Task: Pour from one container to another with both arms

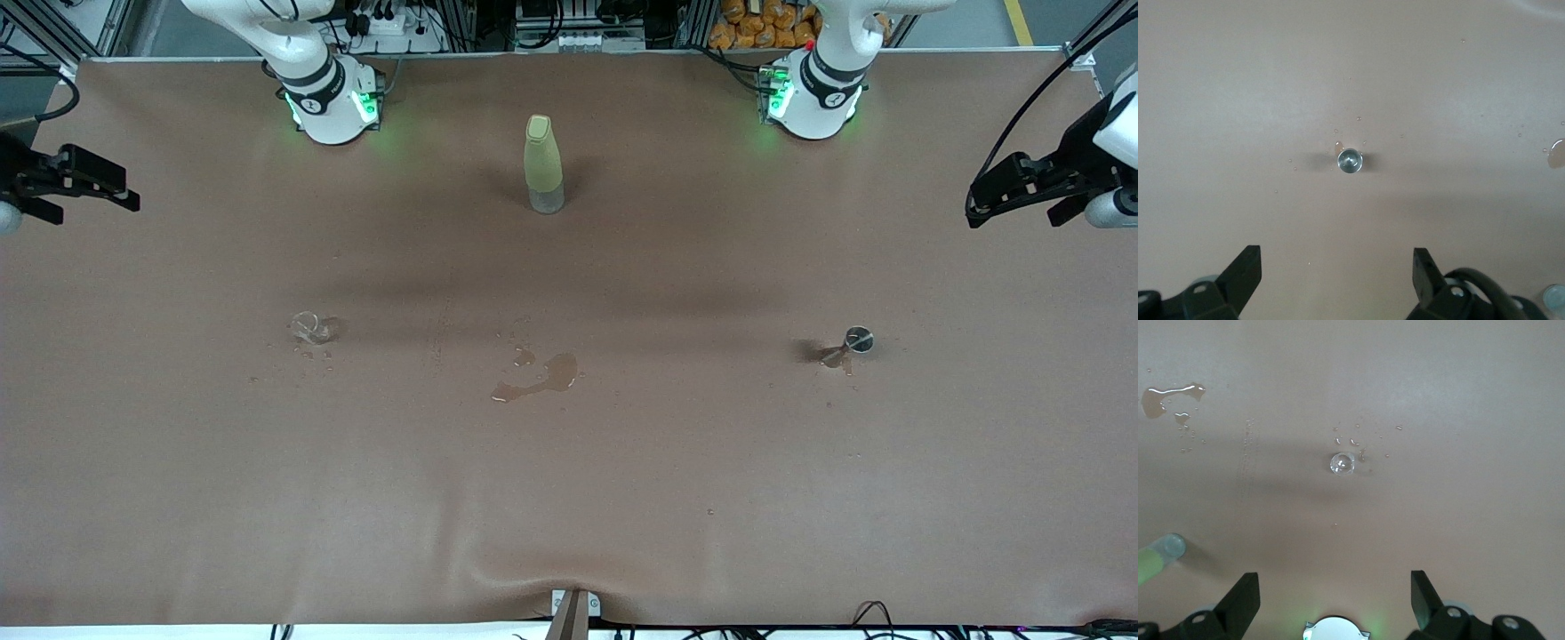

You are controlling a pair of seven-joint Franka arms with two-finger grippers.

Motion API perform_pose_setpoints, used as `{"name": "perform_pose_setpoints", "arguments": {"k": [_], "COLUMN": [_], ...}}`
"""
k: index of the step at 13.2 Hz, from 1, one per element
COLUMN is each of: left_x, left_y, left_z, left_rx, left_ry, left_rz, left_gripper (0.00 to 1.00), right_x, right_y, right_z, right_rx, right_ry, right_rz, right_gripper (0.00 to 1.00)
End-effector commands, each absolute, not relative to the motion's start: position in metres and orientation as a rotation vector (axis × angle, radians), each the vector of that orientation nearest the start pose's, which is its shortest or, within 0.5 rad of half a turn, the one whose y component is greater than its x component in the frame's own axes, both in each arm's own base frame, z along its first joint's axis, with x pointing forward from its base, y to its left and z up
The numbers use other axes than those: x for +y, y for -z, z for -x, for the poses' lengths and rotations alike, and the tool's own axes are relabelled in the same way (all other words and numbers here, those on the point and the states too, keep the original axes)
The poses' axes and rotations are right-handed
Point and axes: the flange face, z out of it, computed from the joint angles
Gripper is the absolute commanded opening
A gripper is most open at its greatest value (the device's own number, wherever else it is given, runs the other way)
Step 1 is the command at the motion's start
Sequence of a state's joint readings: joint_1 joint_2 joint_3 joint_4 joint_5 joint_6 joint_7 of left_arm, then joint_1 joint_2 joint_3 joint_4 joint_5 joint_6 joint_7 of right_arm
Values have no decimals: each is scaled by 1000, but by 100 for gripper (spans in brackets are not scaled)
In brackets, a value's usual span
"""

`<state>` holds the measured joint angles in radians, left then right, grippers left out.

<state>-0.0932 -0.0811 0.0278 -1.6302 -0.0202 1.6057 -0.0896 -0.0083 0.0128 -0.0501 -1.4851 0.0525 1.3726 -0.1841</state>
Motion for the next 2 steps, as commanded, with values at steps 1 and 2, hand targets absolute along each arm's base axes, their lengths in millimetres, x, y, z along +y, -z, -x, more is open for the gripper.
{"name": "perform_pose_setpoints", "arguments": {"k": [1,2], "left_x": [-34,-31], "left_y": [-651,-663], "left_z": [-528,-529], "left_rx": [-60,-65], "left_ry": [127,163], "left_rz": [3149,3149], "left_gripper": [100,100], "right_x": [-23,-23], "right_y": [-646,-646], "right_z": [-533,-533], "right_rx": [-181,-179], "right_ry": [-172,-172], "right_rz": [3097,3097], "right_gripper": [100,100]}}
